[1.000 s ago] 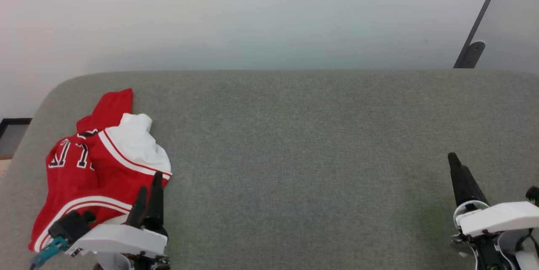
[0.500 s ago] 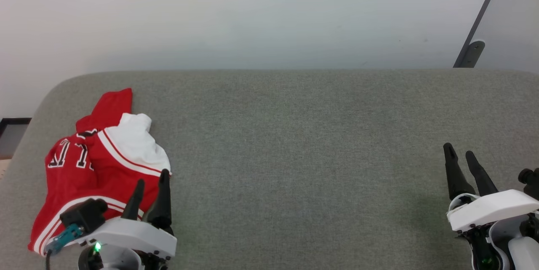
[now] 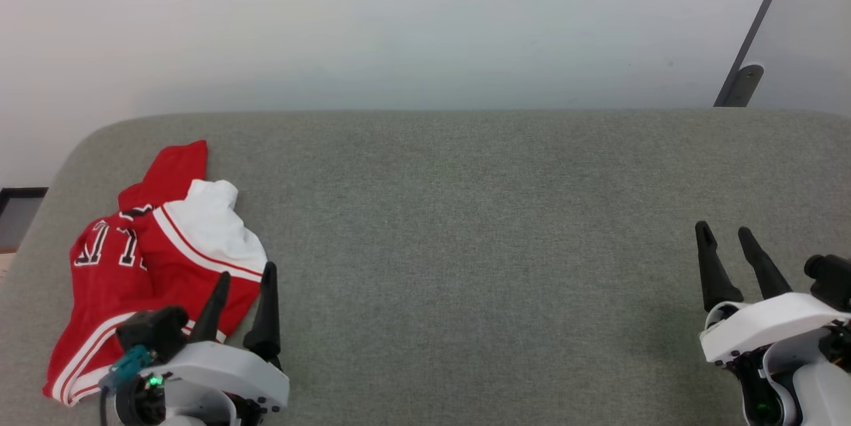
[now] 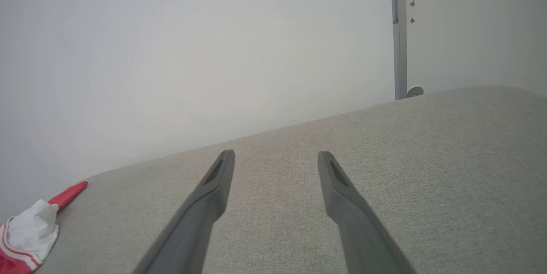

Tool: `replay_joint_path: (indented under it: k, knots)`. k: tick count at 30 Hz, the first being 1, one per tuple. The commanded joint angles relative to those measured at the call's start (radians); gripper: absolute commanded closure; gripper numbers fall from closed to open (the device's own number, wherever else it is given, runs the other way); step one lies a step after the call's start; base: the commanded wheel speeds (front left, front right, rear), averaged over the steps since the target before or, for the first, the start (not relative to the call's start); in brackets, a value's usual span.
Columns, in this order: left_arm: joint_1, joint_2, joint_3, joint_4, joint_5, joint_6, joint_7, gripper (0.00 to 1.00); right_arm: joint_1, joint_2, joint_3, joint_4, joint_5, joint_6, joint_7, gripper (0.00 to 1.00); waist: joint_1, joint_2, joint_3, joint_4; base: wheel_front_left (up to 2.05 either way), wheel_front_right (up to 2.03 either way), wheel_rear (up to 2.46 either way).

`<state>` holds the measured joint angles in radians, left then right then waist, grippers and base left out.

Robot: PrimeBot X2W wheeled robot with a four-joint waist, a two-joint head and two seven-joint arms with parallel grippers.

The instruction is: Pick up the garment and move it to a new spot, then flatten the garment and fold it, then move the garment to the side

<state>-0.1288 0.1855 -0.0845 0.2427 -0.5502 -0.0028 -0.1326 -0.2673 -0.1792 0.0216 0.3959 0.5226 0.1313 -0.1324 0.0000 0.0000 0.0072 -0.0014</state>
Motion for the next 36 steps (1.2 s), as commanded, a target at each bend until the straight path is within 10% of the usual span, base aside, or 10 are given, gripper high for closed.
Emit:
replay_joint_path:
  k: [1,36]
  knots:
    - [-0.021,0.011,-0.006,-0.011,0.033,0.006,-0.010,0.00,-0.029,-0.010,0.004,-0.004,-0.035,-0.001,-0.010,0.00,0.0000,0.0000,0.000,0.000,0.00,0.00,0.00]
    - [-0.026,0.011,-0.018,0.012,0.297,-0.022,-0.089,0.00,-0.057,-0.026,-0.011,0.032,-0.328,-0.001,-0.090,0.00,0.0000,0.0000,0.001,-0.002,0.00,0.00,0.00]
